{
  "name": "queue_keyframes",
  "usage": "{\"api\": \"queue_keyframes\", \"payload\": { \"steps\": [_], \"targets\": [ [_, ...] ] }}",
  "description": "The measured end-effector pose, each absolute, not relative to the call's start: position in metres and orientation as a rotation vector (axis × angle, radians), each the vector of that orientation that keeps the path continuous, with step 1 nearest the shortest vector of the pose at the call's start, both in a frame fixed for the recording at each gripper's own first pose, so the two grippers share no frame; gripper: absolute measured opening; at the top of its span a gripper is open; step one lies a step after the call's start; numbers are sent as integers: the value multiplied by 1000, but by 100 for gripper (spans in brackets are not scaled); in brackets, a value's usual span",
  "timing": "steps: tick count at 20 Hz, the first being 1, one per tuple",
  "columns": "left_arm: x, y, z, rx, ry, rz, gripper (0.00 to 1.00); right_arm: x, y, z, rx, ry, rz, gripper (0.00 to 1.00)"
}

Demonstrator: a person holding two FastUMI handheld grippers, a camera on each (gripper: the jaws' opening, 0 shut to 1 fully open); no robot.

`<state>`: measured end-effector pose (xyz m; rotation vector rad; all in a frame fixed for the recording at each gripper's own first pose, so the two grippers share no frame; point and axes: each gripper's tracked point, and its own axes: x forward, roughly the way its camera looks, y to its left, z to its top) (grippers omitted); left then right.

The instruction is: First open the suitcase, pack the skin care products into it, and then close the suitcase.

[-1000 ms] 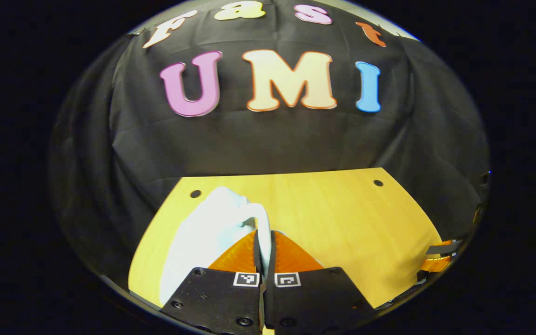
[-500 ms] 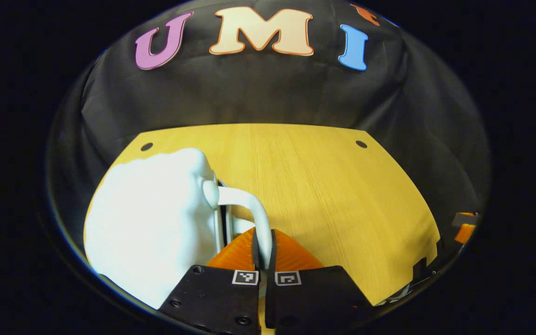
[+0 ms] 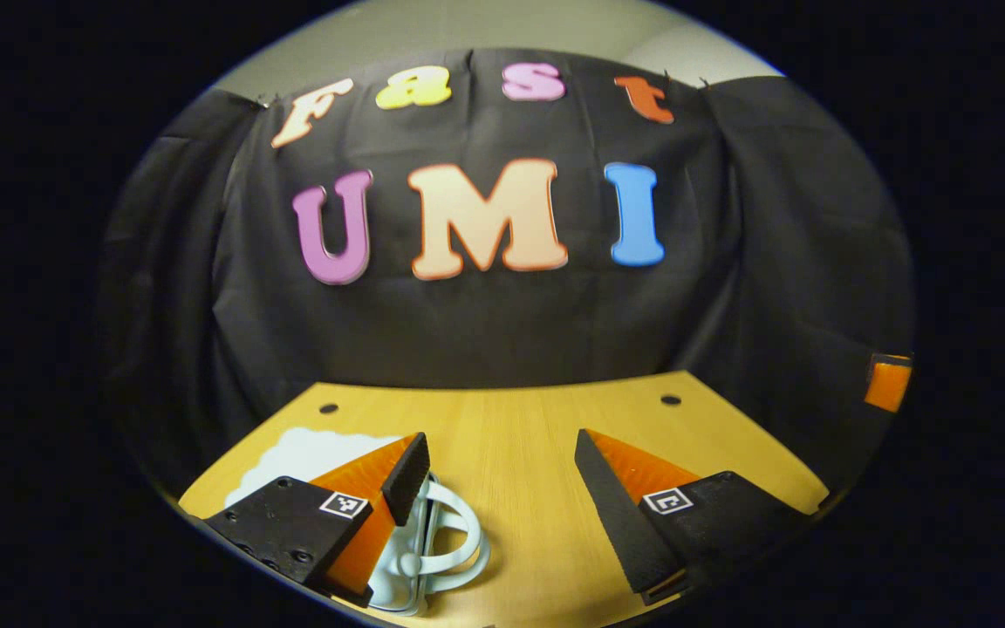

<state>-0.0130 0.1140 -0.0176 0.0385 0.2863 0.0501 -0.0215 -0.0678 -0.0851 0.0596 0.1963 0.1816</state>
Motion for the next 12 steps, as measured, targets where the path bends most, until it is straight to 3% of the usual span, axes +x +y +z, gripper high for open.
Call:
{"api": "queue_keyframes", "payload": {
  "steps": [2, 5, 7, 8, 12],
  "targets": [
    [-25, 93, 24, 33, 179, 50, 98, -22, -59, -56, -10, 97, 176, 98],
    [-43, 56, 61, -7, 132, -64, 94, -34, -42, -30, -19, 28, 182, 98],
    [-50, 53, 70, 2, 132, -116, 100, -38, -36, -15, 6, -16, 154, 97],
    [-55, 52, 69, 15, 129, -135, 95, -41, -33, -9, 21, -27, 135, 98],
    [-78, 67, 81, 47, 96, -147, 95, -54, -11, 6, 31, -60, 109, 98]
  ]
}}
